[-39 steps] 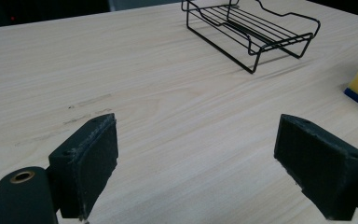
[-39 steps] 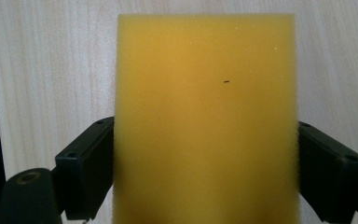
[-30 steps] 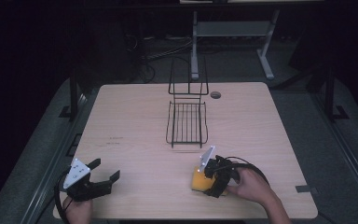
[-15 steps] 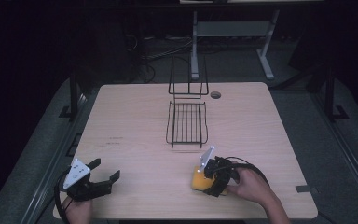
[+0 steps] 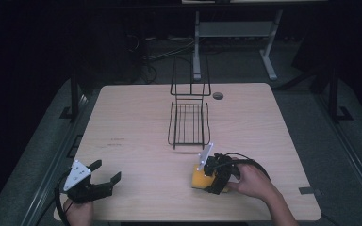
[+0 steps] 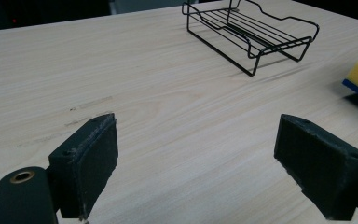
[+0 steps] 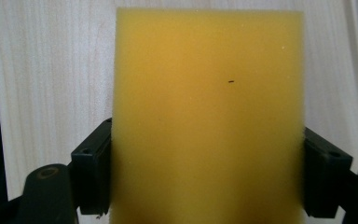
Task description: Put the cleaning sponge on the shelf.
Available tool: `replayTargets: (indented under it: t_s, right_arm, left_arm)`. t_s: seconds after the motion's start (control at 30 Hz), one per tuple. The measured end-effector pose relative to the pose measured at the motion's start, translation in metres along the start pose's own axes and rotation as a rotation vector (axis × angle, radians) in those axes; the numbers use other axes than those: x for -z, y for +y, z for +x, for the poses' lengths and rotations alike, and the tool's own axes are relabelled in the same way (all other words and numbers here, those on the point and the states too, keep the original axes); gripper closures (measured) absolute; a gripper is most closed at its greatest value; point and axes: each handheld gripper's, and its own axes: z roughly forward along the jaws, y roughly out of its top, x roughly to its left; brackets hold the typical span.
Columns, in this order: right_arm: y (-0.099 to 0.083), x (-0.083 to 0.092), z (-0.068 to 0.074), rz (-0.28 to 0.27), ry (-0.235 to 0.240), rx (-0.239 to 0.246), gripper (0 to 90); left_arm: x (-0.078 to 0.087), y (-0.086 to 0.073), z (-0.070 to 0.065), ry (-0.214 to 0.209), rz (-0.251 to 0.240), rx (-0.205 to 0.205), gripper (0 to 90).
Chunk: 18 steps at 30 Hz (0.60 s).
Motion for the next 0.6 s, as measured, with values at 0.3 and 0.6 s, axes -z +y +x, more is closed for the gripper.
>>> replayTargets:
  t_s: [0.3,0.6]
  right_arm:
    - [0.014,0.011,-0.013,-0.008,0.009,0.022,21.6]
    - [0.024,0.014,-0.026,-0.019,0.02,0.033,21.6]
  left_arm:
    - [0.0,0.0,0.0,-0.001,-0.004,0.004,12.8]
    - [0.0,0.0,0.0,-0.001,-0.005,0.006,12.8]
